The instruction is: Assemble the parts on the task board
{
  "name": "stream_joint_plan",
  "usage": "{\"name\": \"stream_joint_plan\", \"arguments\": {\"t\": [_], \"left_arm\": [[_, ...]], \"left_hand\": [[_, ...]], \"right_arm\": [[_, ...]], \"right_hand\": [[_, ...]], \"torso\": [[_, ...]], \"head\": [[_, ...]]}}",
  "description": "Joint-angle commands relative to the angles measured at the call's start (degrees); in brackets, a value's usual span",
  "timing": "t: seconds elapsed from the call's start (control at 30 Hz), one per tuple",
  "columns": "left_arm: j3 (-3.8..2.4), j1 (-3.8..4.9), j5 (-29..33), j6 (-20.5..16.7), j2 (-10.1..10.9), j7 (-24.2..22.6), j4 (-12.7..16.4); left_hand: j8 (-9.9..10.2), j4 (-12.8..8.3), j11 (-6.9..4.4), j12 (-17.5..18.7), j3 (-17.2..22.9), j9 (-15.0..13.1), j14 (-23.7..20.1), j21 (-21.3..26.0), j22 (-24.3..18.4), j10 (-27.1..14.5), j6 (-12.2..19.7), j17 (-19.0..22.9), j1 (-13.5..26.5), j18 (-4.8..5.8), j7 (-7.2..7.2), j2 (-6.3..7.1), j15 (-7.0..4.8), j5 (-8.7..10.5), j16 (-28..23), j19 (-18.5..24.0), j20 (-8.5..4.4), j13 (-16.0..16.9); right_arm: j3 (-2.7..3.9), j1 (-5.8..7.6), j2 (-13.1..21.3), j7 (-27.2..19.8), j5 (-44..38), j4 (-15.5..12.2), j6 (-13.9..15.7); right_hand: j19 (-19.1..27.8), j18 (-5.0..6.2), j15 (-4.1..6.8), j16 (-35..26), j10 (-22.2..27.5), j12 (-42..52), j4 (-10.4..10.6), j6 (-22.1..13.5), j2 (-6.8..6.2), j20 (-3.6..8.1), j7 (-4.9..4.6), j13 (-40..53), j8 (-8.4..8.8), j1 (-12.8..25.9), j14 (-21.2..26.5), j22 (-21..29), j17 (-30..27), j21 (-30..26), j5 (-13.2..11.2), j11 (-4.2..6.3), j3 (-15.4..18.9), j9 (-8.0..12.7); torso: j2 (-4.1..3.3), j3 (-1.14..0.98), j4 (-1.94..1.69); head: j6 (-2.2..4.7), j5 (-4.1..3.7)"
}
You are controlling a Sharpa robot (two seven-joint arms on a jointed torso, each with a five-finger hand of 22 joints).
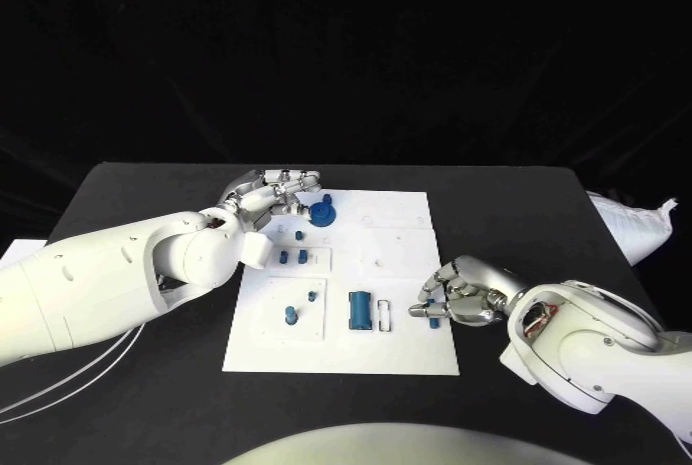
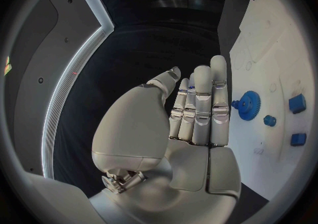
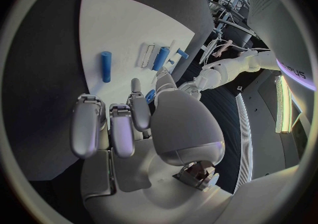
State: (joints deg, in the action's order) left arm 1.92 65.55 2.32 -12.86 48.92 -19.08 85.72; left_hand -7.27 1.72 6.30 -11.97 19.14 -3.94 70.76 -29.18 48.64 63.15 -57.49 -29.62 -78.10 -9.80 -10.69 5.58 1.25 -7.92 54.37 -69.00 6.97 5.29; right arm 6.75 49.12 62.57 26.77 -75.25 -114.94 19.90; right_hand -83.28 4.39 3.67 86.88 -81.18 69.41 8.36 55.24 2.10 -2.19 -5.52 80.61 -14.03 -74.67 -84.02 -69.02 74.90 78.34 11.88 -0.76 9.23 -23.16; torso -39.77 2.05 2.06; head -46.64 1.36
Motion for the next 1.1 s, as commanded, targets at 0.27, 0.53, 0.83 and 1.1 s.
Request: {"name": "stream_joint_plan", "arguments": {"t": [0.27,0.53,0.83,1.1], "left_arm": [[-0.02,0.00,-0.36,0.90,0.09,-0.37,0.40],[-0.02,-0.04,-0.36,1.07,-0.04,-0.35,0.42],[-0.02,-0.12,-0.36,1.09,0.17,-0.29,0.46],[-0.01,-0.13,-0.36,1.02,0.23,-0.22,0.47]], "left_hand": [[-0.34,-0.31,0.06,-0.31,0.11,0.04,-0.47,0.38,-0.07,-0.43,0.43,0.08,-0.68,-0.61,-0.01,-0.05,0.08,0.00,-0.08,-0.17,0.02,0.04],[-0.35,-0.32,0.06,-0.34,0.10,0.04,-0.49,0.39,-0.08,-0.46,0.44,0.10,-0.67,-0.61,-0.01,-0.05,0.09,0.00,-0.08,-0.17,0.03,0.03],[-0.35,-0.32,0.06,-0.34,0.10,0.04,-0.49,0.39,-0.08,-0.46,0.44,0.10,-0.67,-0.61,-0.01,-0.05,0.09,0.00,-0.08,-0.17,0.03,0.03],[-0.36,-0.32,0.07,-0.35,0.11,0.03,-0.50,0.40,-0.08,-0.48,0.45,0.10,-0.68,-0.61,-0.02,-0.07,0.09,0.00,-0.07,-0.17,0.03,0.03]], "right_arm": [[0.03,0.27,3.17,2.28,-8.03,-0.75,-1.19],[0.02,-0.20,1.31,6.16,-13.11,1.14,-1.35],[-0.01,-1.16,-1.27,7.30,-14.34,3.18,-2.84],[-0.01,-1.52,-1.99,7.88,-14.51,3.67,-5.10]], "right_hand": [[0.45,0.00,-0.34,-0.95,1.05,-2.28,0.90,1.60,0.28,-0.36,-0.03,-6.21,1.21,-0.16,-4.63,1.14,9.04,-1.05,4.19,-0.05,-0.35,1.74],[0.36,-0.03,-0.04,-0.95,0.95,-2.53,0.19,2.84,1.73,-0.08,0.32,-6.31,1.95,-2.64,-4.66,1.05,9.11,-1.05,5.49,0.32,-2.76,2.88],[0.35,-0.03,-0.01,-1.02,0.93,-2.68,0.39,3.20,1.91,-0.03,0.34,-6.38,2.33,-2.67,-4.65,1.07,9.04,-1.08,5.61,0.35,-3.31,3.34],[0.32,-0.04,0.00,-1.06,0.81,-2.83,1.23,4.09,1.78,0.01,0.36,-6.43,3.28,-2.00,-4.65,1.03,9.02,-1.09,5.45,0.34,-3.98,4.27]], "torso": [[0.08,-0.04,0.51],[0.06,-0.09,0.41],[0.00,-0.04,0.37],[0.04,-0.04,0.44]], "head": [[0.12,-0.30],[0.08,-0.47],[-0.18,-0.22],[-0.39,-0.04]]}}
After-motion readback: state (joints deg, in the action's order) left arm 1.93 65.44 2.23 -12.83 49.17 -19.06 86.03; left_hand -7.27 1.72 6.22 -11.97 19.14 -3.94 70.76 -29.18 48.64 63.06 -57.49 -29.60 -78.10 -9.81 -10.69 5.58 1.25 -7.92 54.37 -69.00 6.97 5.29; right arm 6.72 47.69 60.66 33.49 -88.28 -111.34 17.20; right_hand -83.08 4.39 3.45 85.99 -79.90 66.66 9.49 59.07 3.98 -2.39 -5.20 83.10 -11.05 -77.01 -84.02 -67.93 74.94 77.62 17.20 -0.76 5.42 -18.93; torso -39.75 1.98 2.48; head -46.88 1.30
